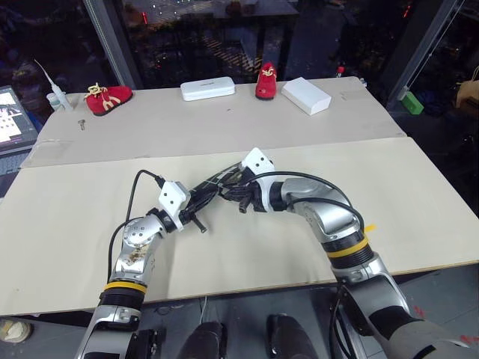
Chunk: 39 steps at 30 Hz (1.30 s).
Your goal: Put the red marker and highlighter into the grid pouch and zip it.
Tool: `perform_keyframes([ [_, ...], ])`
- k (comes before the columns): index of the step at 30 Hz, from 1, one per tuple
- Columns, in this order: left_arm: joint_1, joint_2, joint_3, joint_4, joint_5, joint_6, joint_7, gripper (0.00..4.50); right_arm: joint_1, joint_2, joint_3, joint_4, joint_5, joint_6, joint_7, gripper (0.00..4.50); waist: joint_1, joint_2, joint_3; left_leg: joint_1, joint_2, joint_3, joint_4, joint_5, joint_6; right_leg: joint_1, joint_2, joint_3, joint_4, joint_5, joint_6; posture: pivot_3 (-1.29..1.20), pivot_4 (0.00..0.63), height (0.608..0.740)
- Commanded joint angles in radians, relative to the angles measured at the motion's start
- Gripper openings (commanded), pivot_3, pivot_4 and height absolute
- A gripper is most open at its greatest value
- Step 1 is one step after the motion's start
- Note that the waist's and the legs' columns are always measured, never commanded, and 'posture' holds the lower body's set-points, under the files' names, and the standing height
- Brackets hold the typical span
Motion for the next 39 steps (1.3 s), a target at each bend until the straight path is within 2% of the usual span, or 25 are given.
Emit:
perform_keyframes([
  [1,-0.005,0.006,0.010,-0.027,0.000,-0.020,0.003,0.00,-0.024,-0.017,-0.019,-0.038,0.029,-0.025,0.015,0.07,0.000,0.000,0.000,0.000,0.000,0.000,0.000,0.000,0.000,0.000,0.000,0.000,0.000,0.000,0.000,0.00,0.150,0.740],
  [6,-0.004,0.007,0.010,-0.030,0.000,-0.019,0.003,0.00,-0.017,-0.150,-0.034,-0.036,0.009,-0.056,0.051,0.07,0.004,0.000,0.000,0.000,0.000,0.000,0.000,0.000,0.000,0.000,0.000,0.000,0.000,0.000,0.000,0.00,0.150,0.740],
  [10,0.000,0.010,0.010,-0.036,-0.001,-0.016,0.003,0.00,-0.023,-0.313,-0.098,0.033,-0.010,-0.147,0.073,0.07,0.006,0.000,0.000,-0.001,0.000,0.000,0.000,0.000,0.000,0.000,0.000,-0.001,-0.001,0.000,0.000,0.00,0.150,0.740],
  [14,0.000,0.013,0.012,-0.034,-0.002,-0.016,0.002,0.00,-0.025,-0.389,-0.142,0.104,-0.004,-0.202,0.074,0.07,0.006,0.000,0.000,-0.001,0.000,0.001,0.000,0.000,0.000,0.001,0.000,-0.001,-0.002,0.000,0.000,0.00,0.150,0.740],
  [24,-0.004,0.014,0.011,-0.029,-0.001,-0.020,-0.001,0.00,-0.011,-0.381,-0.140,0.153,-0.010,-0.245,0.053,0.07,0.002,0.000,0.000,0.000,0.001,0.005,0.000,-0.001,0.001,0.001,0.000,0.001,-0.001,0.000,0.000,0.00,0.150,0.740],
  [26,-0.005,0.015,0.011,-0.030,-0.001,-0.019,-0.001,0.00,-0.020,-0.375,-0.151,0.179,-0.012,-0.252,0.043,0.66,0.004,0.000,0.000,0.000,0.001,0.004,0.000,-0.001,0.002,0.001,0.000,0.001,-0.002,0.000,0.000,0.00,0.150,0.740],
  [27,-0.005,0.015,0.011,-0.030,-0.001,-0.019,-0.001,0.00,-0.021,-0.374,-0.156,0.186,-0.009,-0.256,0.045,0.74,0.005,0.000,0.000,0.000,0.001,0.005,0.000,-0.001,0.002,0.001,-0.001,0.001,-0.002,0.000,0.000,0.00,0.150,0.740],
  [29,-0.002,0.017,0.011,-0.030,-0.002,-0.020,-0.002,0.00,-0.017,-0.374,-0.163,0.185,0.001,-0.264,0.055,1.59,0.006,0.000,0.000,0.000,0.001,0.005,0.000,-0.001,0.002,0.001,-0.001,0.001,-0.002,0.000,0.000,0.00,0.150,0.740],
  [30,-0.002,0.019,0.012,-0.031,-0.002,-0.021,-0.003,0.00,-0.009,-0.380,-0.163,0.171,0.010,-0.261,0.071,1.81,0.005,0.000,0.000,0.000,0.001,0.005,0.000,-0.001,0.002,0.001,-0.001,0.001,-0.002,0.000,0.000,0.00,0.150,0.740],
  [32,-0.002,0.021,0.012,-0.031,-0.003,-0.021,-0.004,0.00,-0.001,-0.387,-0.162,0.154,0.018,-0.258,0.091,2.55,0.005,0.000,0.000,0.000,0.001,0.005,0.000,-0.001,0.002,0.001,-0.001,0.001,-0.002,0.000,0.000,0.00,0.150,0.740],
  [34,-0.003,0.020,0.010,-0.032,-0.004,-0.022,-0.007,0.00,0.033,-0.421,-0.172,0.128,0.042,-0.240,0.143,3.17,0.005,0.000,0.000,0.000,0.001,0.005,0.000,-0.001,0.002,0.001,-0.001,0.001,-0.002,0.000,0.000,0.00,0.150,0.740],
  [35,-0.004,0.020,0.008,-0.032,-0.005,-0.026,-0.011,0.00,0.045,-0.446,-0.198,0.130,0.068,-0.213,0.166,3.64,0.006,0.000,0.000,0.000,0.001,0.004,0.000,-0.001,0.002,0.001,-0.001,0.001,-0.002,0.000,0.000,0.00,0.150,0.740],
  [36,-0.005,0.021,0.005,-0.032,-0.004,-0.030,-0.017,0.00,0.057,-0.468,-0.225,0.132,0.089,-0.212,0.185,3.84,0.008,0.000,0.000,0.000,0.001,0.004,0.000,-0.001,0.002,0.001,-0.001,0.001,-0.003,0.000,0.000,0.00,0.150,0.740],
  [39,-0.011,0.036,-0.013,-0.032,0.014,-0.057,-0.047,0.00,0.130,-0.554,-0.313,0.065,0.175,-0.229,0.283,3.84,0.020,0.000,0.000,-0.002,0.001,0.004,0.001,-0.001,0.003,0.001,-0.001,0.001,-0.004,0.000,0.001,0.00,0.150,0.740],
])
